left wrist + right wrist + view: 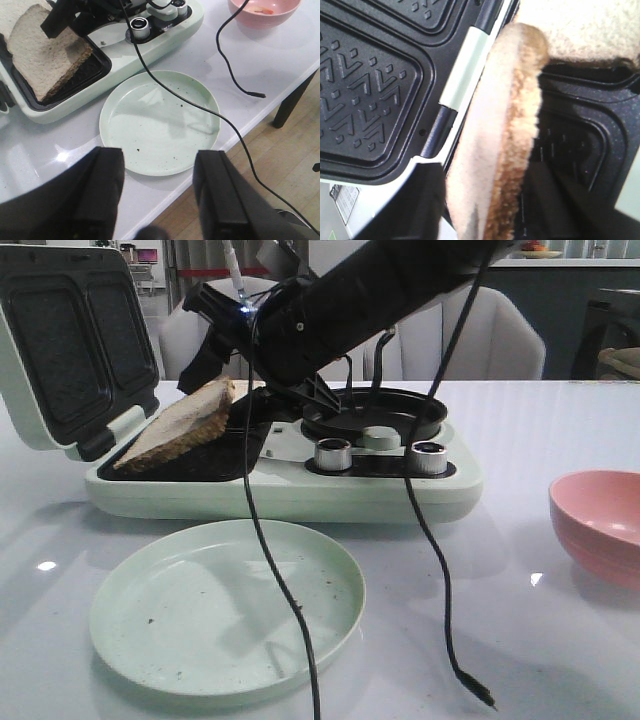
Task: Make breakfast with bread and shrimp
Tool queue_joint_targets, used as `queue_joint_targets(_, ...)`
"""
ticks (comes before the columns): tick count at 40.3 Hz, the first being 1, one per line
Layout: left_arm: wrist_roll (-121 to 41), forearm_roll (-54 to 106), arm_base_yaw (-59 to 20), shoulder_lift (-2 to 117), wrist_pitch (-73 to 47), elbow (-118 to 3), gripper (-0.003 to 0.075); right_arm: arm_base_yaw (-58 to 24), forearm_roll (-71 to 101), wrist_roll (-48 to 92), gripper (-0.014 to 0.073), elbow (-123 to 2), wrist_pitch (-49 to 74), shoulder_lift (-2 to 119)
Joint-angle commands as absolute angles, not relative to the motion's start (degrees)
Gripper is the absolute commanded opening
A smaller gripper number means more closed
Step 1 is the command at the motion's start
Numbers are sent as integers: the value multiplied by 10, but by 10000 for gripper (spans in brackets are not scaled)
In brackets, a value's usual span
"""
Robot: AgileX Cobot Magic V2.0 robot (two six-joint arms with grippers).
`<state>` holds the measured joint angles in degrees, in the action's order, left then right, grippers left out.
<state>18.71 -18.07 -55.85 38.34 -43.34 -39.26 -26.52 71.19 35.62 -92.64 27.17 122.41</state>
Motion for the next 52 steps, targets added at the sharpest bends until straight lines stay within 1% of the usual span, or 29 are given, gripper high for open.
queue_joint_targets(1,186,-189,-562,381,-398,-410,380,-262,737,365,519,-948,270,1185)
queue_joint_targets(10,186,-189,-562,381,-398,-410,380,-254,727,367,519,-954,299,1184)
queue_joint_targets(15,186,-189,-562,381,-399,-410,380,-250,649,370,519,-959,312,1167)
queue_joint_targets(20,186,-189,-562,381,-399,-410,380,-250,554,361,519,-959,346,1124)
queue_joint_targets(24,186,-189,-562,381,-399,-410,380,-250,450,310,519,-959,378,1079)
queue_joint_targets(33,186,-189,-562,381,-399,-410,380,-250,144,76,519,-943,463,969)
queue_joint_targets(37,186,-189,-562,381,-399,-410,380,-250,59,14,519,-906,493,910)
queue_joint_targets(40,186,-189,-562,381,-399,-410,380,-250,29,0,519,-872,511,868)
queue_joint_targets(52,186,-189,-562,381,-399,-410,380,-250,33,0,519,-689,494,683)
